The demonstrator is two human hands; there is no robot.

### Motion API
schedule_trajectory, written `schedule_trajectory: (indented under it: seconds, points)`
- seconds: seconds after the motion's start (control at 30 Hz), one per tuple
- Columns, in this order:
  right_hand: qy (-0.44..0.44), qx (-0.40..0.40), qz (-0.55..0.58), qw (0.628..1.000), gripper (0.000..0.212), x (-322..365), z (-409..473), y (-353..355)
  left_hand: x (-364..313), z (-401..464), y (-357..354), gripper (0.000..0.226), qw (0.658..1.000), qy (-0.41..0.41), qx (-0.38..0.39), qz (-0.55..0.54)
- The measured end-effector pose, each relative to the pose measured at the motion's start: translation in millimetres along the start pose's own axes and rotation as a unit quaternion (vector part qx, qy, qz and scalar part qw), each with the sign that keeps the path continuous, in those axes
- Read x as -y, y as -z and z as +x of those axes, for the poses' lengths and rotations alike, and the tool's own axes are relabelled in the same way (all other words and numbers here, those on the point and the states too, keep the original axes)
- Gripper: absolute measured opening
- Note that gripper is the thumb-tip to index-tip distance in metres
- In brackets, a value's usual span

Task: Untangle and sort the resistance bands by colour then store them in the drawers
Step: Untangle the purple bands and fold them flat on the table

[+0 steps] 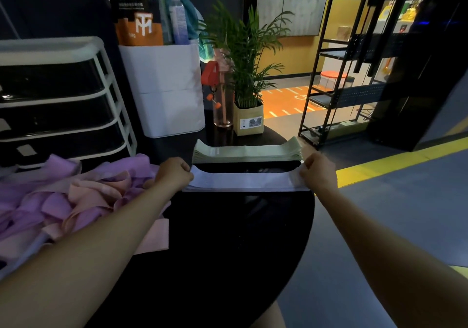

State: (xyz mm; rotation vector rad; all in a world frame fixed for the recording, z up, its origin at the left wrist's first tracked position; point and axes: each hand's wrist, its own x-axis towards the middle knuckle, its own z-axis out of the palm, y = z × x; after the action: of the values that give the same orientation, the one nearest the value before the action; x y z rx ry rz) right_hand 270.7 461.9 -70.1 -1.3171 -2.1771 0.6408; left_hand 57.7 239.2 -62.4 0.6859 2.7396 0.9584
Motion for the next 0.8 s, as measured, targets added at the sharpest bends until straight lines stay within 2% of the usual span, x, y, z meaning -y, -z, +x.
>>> schedule_trajectory:
  seconds: [0.17, 0.3, 0.43, 0.5, 0.6, 0.7, 0.8]
  points:
    - [0.028, -0.007, -0.019, 0.999, 0.011, 0.0, -1.4, -4.8, 3.9, 2.8, 1.1, 0.014, 1.0, -0.003, 0.011, 0.001]
    - [0.018, 0.001, -0.042, 0.999, 0.013, -0.8, -4.2, -7.3, 8.2, 3.0, 3.2, 0.018, 1.0, -0.001, 0.011, -0.008]
    - [0.089, -0.008, -0.133, 0.987, 0.034, 7.8, -9.1, -10.7, 9.3, 2.9, 6.2, 0.035, 0.999, -0.019, 0.014, -0.021]
    - [0.161, 0.032, -0.112, 0.98, 0.04, 23.2, -15.6, -13.7, 9.7, 3.4, 6.6, 0.041, 0.999, -0.027, 0.029, -0.035]
    - [0.254, 0.148, -0.058, 0.954, 0.052, 48.8, -27.5, -26.4, 11.6, 3.3, 2.8, 0.046, 0.997, -0.036, 0.059, -0.046]
    - [0.267, 0.25, -0.093, 0.926, 0.069, 65.2, -33.1, -41.4, 16.9, 5.2, -3.0, 0.049, 0.995, -0.041, 0.077, -0.046]
    - [0.255, 0.289, -0.107, 0.917, 0.076, 72.5, -32.1, -51.4, 28.4, 13.5, -7.5, 0.049, 0.996, -0.026, 0.075, -0.037]
